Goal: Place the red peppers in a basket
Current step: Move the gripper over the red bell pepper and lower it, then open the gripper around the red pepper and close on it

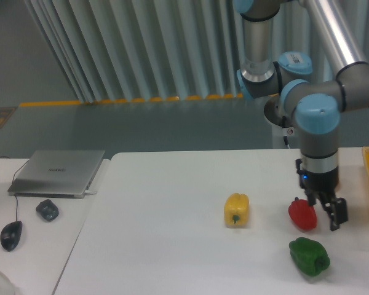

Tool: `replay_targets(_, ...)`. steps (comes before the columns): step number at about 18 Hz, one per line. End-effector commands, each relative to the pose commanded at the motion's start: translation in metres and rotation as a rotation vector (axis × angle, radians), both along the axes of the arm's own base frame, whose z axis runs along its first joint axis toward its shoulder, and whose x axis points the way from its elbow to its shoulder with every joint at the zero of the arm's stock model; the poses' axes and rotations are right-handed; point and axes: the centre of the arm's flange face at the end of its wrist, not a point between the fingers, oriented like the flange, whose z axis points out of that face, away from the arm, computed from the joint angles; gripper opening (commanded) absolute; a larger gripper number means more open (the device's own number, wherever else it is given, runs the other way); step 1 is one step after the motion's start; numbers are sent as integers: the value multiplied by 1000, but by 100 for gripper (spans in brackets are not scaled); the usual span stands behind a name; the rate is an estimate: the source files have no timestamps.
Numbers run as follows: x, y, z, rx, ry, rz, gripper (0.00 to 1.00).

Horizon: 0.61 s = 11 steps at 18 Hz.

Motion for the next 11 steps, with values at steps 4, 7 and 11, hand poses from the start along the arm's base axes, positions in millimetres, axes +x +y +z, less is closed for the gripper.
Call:
replay_targets(4, -4, 4, 10, 81, -40, 303, 100)
replay_targets(7, -22, -1, 39, 145, -31, 504, 100)
replay_targets(11, -36, -18, 27, 136, -44, 727, 100)
